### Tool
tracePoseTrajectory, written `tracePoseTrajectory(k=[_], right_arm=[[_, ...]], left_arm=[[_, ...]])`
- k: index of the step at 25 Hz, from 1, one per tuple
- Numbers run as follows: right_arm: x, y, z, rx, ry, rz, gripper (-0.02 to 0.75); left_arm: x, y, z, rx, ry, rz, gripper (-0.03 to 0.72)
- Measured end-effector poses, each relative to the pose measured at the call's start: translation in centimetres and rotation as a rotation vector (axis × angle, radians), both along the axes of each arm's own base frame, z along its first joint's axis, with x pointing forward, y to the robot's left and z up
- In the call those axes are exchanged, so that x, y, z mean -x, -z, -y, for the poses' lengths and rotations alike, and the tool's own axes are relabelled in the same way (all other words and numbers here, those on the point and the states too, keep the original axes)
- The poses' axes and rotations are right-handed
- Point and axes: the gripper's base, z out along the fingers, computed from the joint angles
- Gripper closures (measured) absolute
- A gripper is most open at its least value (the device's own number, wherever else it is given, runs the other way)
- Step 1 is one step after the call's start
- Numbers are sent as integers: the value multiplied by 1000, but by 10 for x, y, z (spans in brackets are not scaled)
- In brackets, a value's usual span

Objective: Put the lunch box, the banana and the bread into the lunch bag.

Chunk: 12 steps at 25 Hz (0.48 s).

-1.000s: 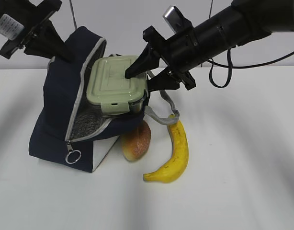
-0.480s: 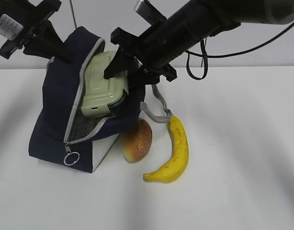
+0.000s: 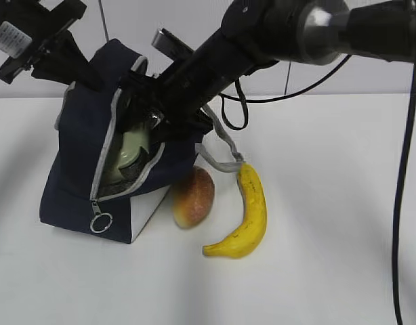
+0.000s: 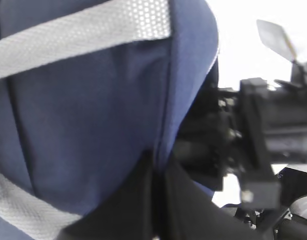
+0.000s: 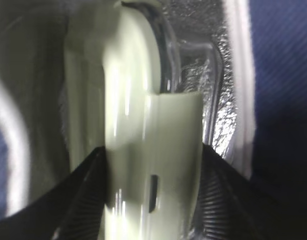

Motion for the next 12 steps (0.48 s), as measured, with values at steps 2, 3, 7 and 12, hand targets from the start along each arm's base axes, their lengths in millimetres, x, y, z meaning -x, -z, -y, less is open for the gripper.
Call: tracePoseTrajectory(k=[2, 3, 7, 12], right_arm=[[-4, 7, -4, 5, 7, -3, 352], [-5, 9, -6, 2, 15, 0, 352], [-7, 22, -17, 5, 24, 7, 352], [-5, 44, -28, 18, 23, -13, 352]], left_arm=[[0, 0, 0, -4, 0, 0, 688], [0, 0, -1, -9, 1, 1, 688], [0, 2, -3, -38, 3, 4, 688], [-1, 3, -4, -57, 0, 11, 688]])
